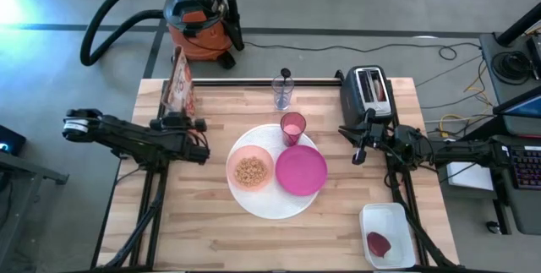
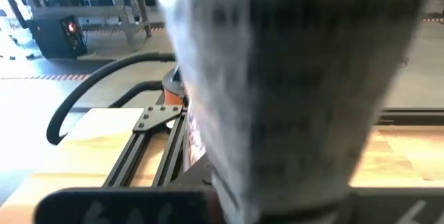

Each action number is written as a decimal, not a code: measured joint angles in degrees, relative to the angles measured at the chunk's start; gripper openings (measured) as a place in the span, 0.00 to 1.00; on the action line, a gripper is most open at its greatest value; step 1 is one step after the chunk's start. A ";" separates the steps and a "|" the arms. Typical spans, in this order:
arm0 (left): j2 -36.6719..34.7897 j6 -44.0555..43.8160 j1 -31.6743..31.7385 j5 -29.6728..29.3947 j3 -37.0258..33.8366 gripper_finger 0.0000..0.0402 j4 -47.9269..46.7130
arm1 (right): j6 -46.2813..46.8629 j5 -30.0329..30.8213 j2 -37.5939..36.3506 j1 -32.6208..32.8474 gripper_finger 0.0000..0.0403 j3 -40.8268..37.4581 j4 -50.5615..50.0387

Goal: Arrange a breakfast setting
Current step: Pour the cereal from the cereal box into the orange bowl

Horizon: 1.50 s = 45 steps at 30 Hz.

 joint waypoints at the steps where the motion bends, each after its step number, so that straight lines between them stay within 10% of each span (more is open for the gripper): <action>1: -0.27 0.21 0.00 0.32 -0.02 0.11 0.00 | 0.00 0.00 0.00 0.00 0.11 0.02 -0.02; 13: -3.27 0.84 -0.11 3.64 -0.07 0.38 0.38 | 0.00 0.00 0.00 0.00 0.11 0.00 0.00; 45: -5.82 4.88 -3.62 23.18 16.45 0.39 -15.44 | 0.00 0.00 0.00 0.01 0.11 0.00 0.00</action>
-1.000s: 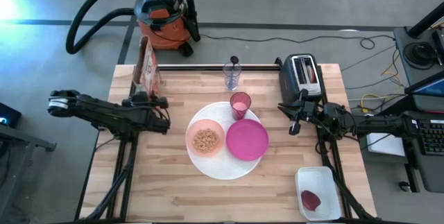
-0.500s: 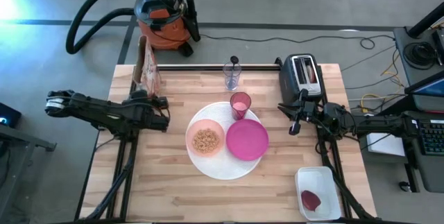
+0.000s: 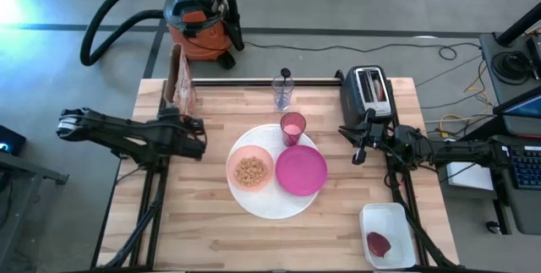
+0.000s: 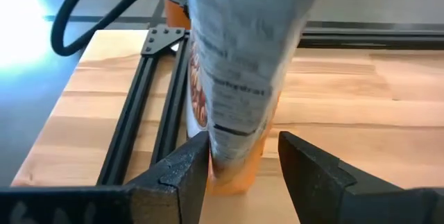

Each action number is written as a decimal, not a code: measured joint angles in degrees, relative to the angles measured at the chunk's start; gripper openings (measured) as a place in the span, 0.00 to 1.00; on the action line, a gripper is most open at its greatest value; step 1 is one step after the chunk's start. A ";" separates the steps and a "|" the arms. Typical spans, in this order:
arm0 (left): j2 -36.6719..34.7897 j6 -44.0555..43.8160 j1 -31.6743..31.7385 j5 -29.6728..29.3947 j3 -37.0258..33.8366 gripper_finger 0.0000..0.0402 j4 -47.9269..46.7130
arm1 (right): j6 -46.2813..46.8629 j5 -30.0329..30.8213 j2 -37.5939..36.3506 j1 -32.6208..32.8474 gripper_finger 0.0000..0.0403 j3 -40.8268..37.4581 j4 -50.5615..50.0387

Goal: Arrange a breakfast setting
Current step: Pour the cereal from the cereal box into the orange bowl, then put the bagel on the pink plate

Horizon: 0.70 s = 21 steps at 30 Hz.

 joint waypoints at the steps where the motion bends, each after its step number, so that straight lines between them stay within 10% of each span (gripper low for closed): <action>1: -0.04 0.02 -0.52 0.21 0.86 0.39 -0.73 | 0.00 0.00 0.00 0.00 0.11 0.00 -0.02; 21: -0.88 14.16 -3.72 11.98 11.97 0.49 -4.55 | 0.00 0.00 0.00 -0.01 0.11 0.00 -0.02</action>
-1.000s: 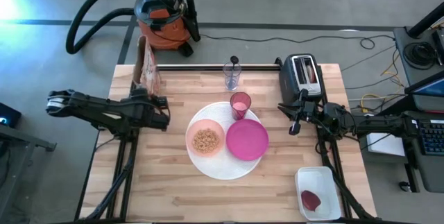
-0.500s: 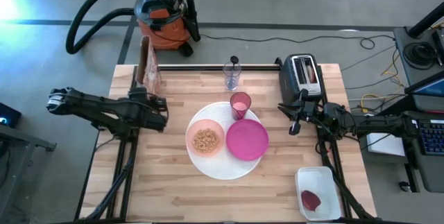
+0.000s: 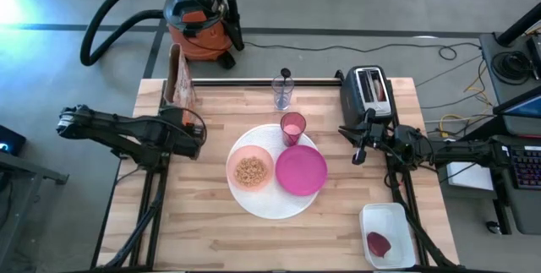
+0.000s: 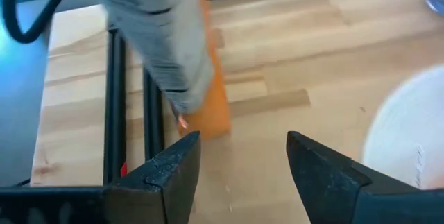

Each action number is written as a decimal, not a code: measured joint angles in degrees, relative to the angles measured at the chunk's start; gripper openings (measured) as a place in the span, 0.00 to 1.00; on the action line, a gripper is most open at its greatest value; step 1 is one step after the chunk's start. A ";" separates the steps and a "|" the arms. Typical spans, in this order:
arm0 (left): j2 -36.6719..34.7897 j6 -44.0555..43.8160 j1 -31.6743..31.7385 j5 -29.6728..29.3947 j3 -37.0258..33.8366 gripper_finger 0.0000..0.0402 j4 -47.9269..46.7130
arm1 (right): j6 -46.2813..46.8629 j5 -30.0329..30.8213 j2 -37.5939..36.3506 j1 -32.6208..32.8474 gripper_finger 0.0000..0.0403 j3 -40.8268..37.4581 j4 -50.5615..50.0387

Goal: Arrange a breakfast setting
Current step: Put the bagel on the pink plate

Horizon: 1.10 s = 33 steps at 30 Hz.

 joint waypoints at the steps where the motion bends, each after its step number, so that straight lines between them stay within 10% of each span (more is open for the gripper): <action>1: 0.19 1.26 -0.37 0.57 0.71 0.50 -0.02 | 0.00 0.00 0.00 0.02 0.11 0.00 0.00; 20: 12.81 25.90 -10.68 -8.10 2.88 0.50 22.84 | 0.00 0.02 0.00 0.00 0.11 0.00 -0.02; 33: 15.06 36.40 -12.54 -6.84 7.57 0.50 22.43 | 0.00 0.00 0.00 0.02 0.11 0.00 -0.02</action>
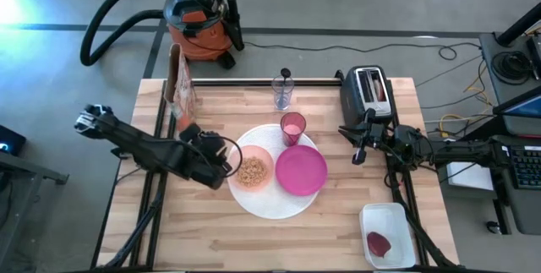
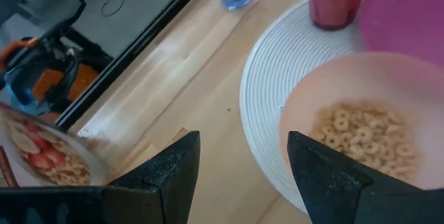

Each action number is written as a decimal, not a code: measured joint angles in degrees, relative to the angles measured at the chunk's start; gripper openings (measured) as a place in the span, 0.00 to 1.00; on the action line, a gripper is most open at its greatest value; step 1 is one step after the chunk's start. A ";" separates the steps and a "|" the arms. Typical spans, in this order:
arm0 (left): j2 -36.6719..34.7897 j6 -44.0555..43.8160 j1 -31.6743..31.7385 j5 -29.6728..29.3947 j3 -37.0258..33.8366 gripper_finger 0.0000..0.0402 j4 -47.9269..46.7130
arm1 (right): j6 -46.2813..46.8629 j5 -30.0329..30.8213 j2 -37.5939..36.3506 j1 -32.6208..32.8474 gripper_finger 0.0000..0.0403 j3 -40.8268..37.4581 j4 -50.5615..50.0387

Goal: Arrange a breakfast setting
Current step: Put the bagel on the pink plate

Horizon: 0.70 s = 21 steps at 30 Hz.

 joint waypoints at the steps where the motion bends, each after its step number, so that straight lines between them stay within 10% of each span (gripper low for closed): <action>1: -0.59 0.55 0.02 -0.02 0.40 0.50 -0.04 | 0.00 0.00 0.00 -0.01 0.11 0.00 0.01; 21: -17.42 6.34 -4.94 -10.29 -8.07 0.50 6.68 | 0.00 0.02 0.00 -0.02 0.11 0.00 0.02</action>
